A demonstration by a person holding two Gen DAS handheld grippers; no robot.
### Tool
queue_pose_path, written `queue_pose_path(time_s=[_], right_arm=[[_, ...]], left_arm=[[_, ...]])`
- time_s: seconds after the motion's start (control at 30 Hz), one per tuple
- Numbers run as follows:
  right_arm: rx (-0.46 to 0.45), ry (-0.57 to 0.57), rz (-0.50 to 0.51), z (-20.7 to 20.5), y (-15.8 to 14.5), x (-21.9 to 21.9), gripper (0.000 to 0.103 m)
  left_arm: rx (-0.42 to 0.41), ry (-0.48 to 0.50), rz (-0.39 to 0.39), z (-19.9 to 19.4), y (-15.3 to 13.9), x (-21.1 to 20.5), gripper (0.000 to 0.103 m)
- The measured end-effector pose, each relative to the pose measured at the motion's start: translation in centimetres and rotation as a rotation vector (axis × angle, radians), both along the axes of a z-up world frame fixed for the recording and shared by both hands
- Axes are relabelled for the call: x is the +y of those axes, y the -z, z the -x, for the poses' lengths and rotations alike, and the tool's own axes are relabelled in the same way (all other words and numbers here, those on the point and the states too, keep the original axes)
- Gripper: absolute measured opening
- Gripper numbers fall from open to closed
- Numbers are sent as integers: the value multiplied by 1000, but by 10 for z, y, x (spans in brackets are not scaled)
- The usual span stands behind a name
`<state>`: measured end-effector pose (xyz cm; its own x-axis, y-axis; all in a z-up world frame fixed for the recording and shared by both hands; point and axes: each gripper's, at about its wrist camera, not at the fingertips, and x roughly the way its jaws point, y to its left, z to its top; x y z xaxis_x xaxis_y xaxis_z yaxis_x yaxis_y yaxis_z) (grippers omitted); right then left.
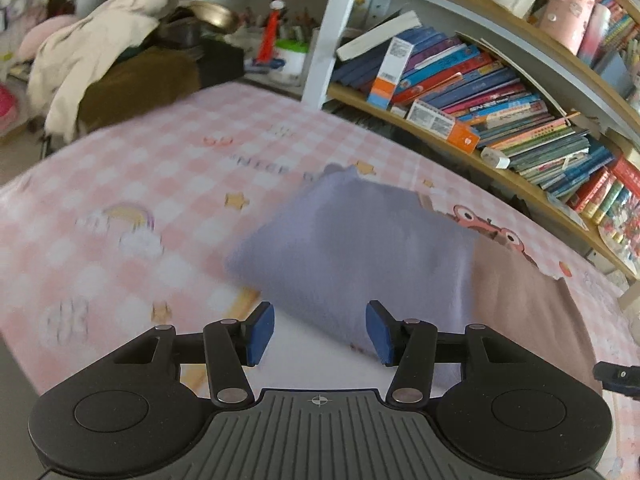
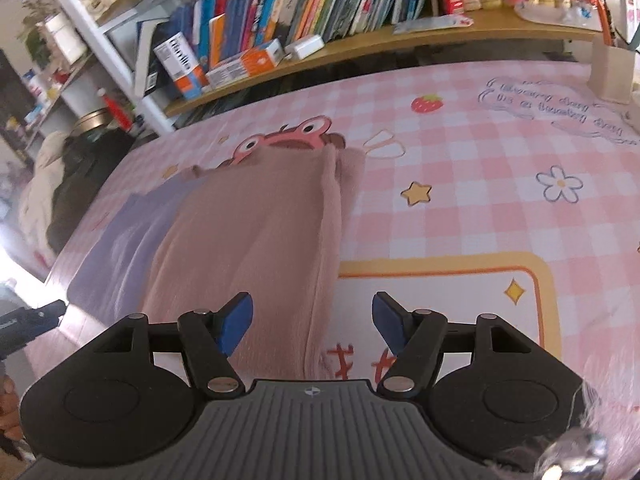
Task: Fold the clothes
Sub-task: 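Grasp the lavender edge with the left gripper while the right grasps the pink edge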
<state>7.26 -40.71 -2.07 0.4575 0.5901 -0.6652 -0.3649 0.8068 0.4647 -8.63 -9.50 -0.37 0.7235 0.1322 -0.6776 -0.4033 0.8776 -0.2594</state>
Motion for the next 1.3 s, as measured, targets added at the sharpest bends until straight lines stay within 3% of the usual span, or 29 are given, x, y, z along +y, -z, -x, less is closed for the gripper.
queue_pose_path(time_s=[0.13, 0.33, 0.63, 0.87, 0.93, 0.97, 1.0, 1.1, 1.23, 1.3], right_arm=[[1, -3, 2, 1, 1, 0, 65], [2, -8, 6, 2, 3, 0, 53], [4, -16, 11, 4, 5, -1, 48], [5, -21, 16, 6, 7, -1, 38], [6, -23, 17, 6, 7, -1, 36], [6, -24, 18, 6, 8, -1, 35], [6, -25, 18, 6, 8, -1, 33], [7, -27, 20, 7, 9, -2, 32], [8, -30, 22, 8, 10, -2, 29], [8, -32, 24, 8, 10, -2, 29]], left_arm=[[6, -20, 34, 4, 3, -8, 51], [-5, -117, 195, 0, 11, 13, 51], [-30, -211, 416, -20, 33, 65, 50], [-78, -314, 656, -29, 56, 101, 47], [-99, -355, 727, -29, 64, 109, 40], [-95, -364, 733, -30, 67, 112, 18], [-91, -359, 726, -31, 69, 114, 12], [-111, -336, 695, -31, 66, 122, 7], [-174, -240, 535, -30, 40, 130, 7], [-196, -207, 492, -32, 32, 137, 7]])
